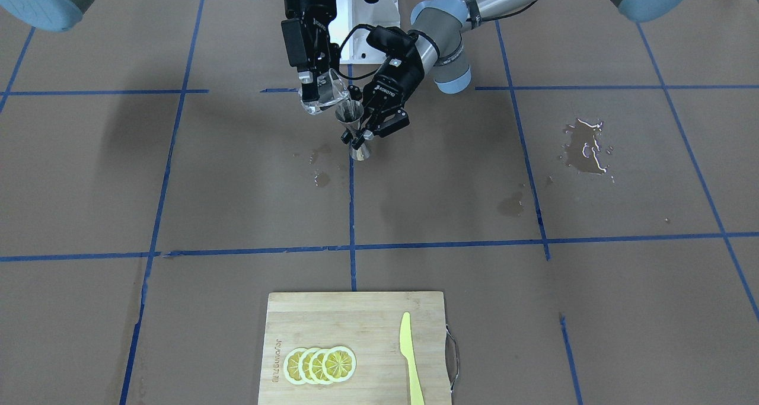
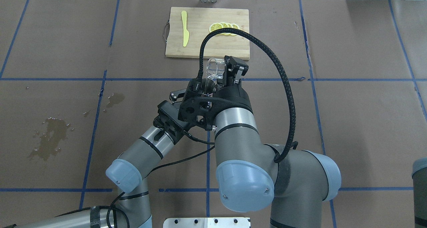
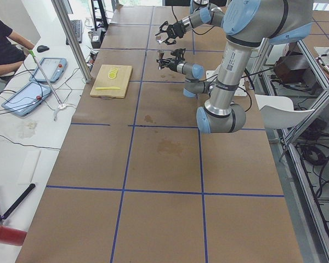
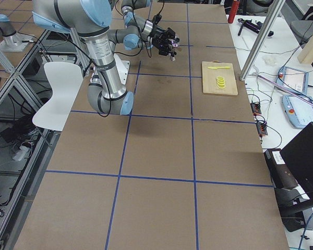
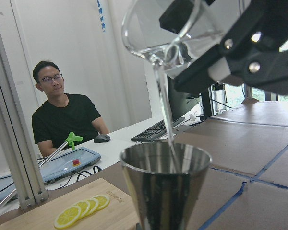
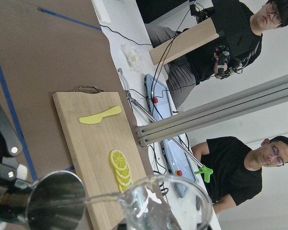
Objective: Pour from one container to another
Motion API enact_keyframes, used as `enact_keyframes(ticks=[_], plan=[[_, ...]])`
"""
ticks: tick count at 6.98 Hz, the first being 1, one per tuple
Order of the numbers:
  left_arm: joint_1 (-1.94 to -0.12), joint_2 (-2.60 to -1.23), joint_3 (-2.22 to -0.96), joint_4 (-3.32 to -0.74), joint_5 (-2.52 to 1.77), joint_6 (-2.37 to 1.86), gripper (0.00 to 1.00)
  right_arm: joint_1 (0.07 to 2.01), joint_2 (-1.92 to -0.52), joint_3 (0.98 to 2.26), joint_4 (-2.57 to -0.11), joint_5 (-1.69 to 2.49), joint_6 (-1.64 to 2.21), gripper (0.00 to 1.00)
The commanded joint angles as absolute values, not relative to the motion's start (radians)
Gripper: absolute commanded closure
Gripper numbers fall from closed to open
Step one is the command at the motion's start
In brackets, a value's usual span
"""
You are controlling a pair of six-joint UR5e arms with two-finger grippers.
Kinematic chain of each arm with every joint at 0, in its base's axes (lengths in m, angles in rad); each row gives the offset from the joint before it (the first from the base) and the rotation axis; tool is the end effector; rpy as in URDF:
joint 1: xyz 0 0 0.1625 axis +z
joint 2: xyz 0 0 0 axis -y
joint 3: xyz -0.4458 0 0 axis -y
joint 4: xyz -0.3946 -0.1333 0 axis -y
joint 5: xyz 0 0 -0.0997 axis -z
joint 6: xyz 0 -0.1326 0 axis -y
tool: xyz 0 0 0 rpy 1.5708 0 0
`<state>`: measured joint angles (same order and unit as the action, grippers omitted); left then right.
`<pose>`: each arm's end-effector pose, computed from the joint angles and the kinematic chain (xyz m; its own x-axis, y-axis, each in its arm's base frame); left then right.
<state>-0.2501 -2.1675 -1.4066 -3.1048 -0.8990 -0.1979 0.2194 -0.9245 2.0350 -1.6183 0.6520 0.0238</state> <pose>0.5920 -0.3740 0.2339 0.6621 0.6229 -0.4166 0.5137 0.0276 0.8575 -0.4971 -0.3554 0.1169 0.8210 -0.4384 -0.3656 0.4552 0.1163 0.8828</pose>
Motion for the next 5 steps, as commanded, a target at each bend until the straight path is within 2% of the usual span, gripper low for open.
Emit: enact_keyframes(ticks=[1, 5], plan=[[-0.25, -2.168, -1.407, -3.105, -0.899, -0.198, 1.0, 0.219, -0.916, 2.034, -1.624, 0.652, -0.018, 1.0], [-0.25, -2.168, -1.407, -3.105, -0.899, -0.198, 1.0, 0.219, -0.911, 2.036, -1.649, 0.65, -0.058, 1.0]])
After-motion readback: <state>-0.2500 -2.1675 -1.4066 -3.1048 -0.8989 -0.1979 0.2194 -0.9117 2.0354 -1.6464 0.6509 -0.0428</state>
